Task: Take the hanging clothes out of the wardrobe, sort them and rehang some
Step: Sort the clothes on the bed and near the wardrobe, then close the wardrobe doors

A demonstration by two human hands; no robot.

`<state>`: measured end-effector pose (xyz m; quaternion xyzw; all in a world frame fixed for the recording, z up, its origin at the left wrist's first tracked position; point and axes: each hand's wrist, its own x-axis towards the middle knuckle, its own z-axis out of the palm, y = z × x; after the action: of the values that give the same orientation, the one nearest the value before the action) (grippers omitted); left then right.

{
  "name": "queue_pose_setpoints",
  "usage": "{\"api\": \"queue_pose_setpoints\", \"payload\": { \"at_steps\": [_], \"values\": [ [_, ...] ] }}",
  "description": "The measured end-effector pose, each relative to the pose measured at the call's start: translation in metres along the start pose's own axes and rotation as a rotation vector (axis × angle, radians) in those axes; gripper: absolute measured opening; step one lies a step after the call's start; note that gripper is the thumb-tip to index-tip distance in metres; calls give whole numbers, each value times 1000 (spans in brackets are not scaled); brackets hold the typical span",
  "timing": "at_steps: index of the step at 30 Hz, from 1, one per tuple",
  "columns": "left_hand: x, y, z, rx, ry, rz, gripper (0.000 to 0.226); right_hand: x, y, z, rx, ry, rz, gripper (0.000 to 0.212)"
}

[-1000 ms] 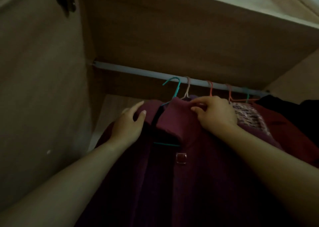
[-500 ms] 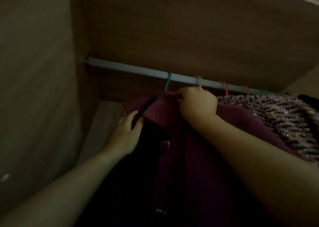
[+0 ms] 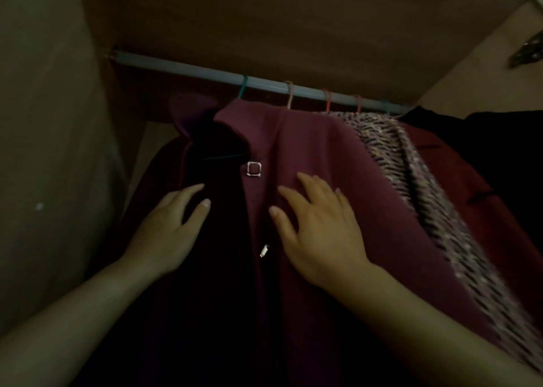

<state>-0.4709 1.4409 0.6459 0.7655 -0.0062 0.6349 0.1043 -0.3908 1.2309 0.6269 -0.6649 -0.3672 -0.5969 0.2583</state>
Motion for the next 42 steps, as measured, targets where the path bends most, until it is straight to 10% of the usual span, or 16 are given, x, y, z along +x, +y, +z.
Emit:
{"api": "queue_pose_setpoints", "payload": {
  "at_steps": [20, 42],
  "values": [
    [-440, 285, -121, 573, -600, -392, 73, -388, -2, -241, 396, -829, 1, 57],
    [-669, 434, -442, 738, -611, -817, 42, -546, -277, -406, 1017, -1012, -12, 57]
  ]
}}
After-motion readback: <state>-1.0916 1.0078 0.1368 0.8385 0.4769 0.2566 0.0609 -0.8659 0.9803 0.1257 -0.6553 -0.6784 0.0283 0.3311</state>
